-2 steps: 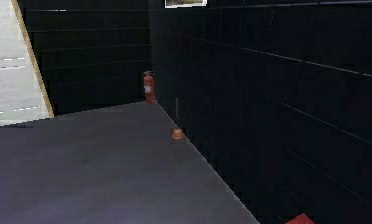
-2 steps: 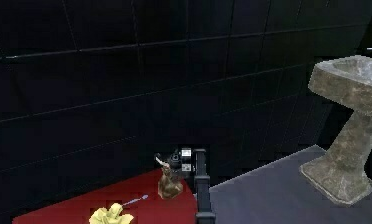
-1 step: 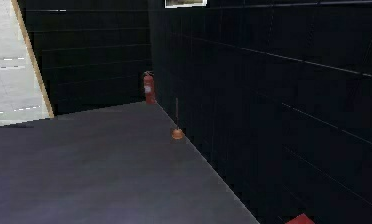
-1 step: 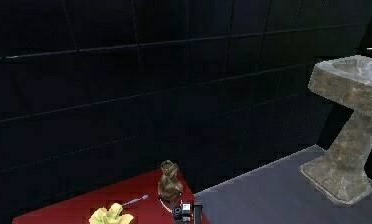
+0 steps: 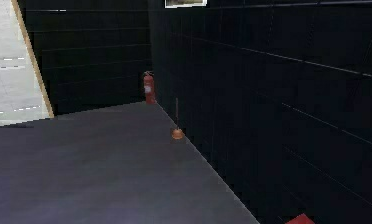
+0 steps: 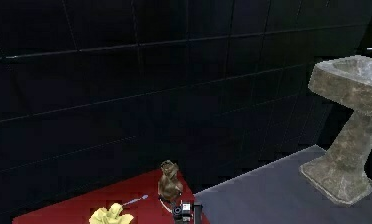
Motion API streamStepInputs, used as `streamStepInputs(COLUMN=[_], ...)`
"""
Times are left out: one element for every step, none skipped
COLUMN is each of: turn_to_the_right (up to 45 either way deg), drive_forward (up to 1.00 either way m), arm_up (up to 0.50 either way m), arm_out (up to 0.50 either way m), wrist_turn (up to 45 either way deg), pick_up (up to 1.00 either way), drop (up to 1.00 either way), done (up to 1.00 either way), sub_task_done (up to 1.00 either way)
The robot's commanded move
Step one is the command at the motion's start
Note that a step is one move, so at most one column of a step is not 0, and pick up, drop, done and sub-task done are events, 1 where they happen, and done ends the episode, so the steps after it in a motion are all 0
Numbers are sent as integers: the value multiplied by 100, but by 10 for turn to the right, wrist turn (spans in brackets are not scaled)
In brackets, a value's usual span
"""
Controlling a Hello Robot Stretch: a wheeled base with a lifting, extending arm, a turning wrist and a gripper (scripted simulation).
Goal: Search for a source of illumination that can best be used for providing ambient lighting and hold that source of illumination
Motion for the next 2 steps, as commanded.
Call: streamStepInputs(turn_to_the_right=[0,0], drive_forward=[0,0], arm_up=[10,0], arm_out=[0,0], wrist_turn=[0,0], pick_up=[0,0], drop=[0,0], done=[0,100], sub_task_done=[0,0])
